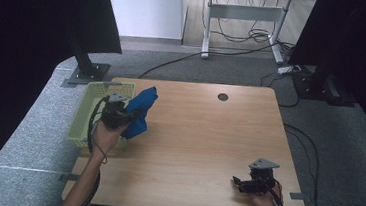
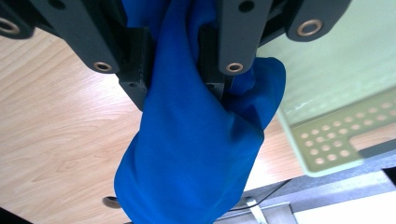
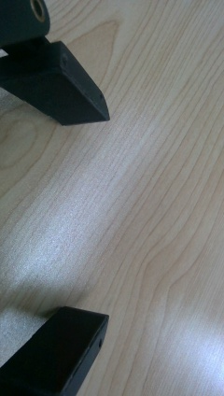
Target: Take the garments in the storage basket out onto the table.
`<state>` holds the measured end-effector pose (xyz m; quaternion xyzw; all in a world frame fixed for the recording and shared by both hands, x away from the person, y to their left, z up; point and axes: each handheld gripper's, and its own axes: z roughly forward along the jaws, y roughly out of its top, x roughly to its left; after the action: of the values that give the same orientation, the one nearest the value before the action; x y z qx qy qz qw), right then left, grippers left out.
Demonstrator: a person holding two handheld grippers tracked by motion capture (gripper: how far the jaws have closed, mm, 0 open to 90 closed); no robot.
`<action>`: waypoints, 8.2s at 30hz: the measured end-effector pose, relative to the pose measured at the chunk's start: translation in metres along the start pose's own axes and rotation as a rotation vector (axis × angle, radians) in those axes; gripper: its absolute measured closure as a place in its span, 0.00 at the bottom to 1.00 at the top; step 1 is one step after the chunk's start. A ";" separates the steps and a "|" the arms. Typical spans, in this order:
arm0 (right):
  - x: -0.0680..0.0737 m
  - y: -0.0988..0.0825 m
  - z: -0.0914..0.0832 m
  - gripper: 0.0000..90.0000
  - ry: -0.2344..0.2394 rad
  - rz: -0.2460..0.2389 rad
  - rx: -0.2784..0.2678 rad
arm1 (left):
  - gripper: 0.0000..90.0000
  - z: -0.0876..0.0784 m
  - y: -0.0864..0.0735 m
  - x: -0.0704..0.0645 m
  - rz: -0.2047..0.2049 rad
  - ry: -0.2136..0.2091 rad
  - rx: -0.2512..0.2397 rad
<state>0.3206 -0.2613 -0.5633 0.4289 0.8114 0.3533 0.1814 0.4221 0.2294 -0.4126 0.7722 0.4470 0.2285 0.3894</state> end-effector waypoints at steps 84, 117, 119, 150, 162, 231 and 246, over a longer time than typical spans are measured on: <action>0.000 0.000 0.000 0.05 0.009 -0.009 -0.001 | 0.68 0.162 -0.041 -0.136 0.118 -0.186 0.146; 0.000 0.000 0.000 0.05 0.009 -0.008 -0.001 | 0.25 0.135 -0.026 -0.133 0.132 -0.185 0.061; 0.000 0.000 0.000 0.05 0.009 -0.008 -0.001 | 0.25 0.131 -0.025 -0.132 0.135 -0.184 0.058; 0.000 0.000 0.000 0.05 0.009 -0.008 -0.001 | 0.23 0.065 -0.035 -0.093 0.080 -0.156 -0.022; 0.001 0.000 0.000 0.05 0.009 -0.007 -0.001 | 0.22 0.050 -0.044 -0.084 0.060 -0.147 -0.036; 0.001 0.000 0.000 0.05 0.009 -0.009 0.000 | 0.16 0.010 -0.167 -0.052 0.025 -0.054 0.118; 0.001 0.000 0.000 0.05 0.010 -0.010 0.000 | 0.04 0.014 -0.168 -0.052 0.046 -0.028 0.132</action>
<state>0.3202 -0.2602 -0.5633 0.4233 0.8143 0.3545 0.1792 0.3195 0.2287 -0.5566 0.8094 0.4379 0.1963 0.3386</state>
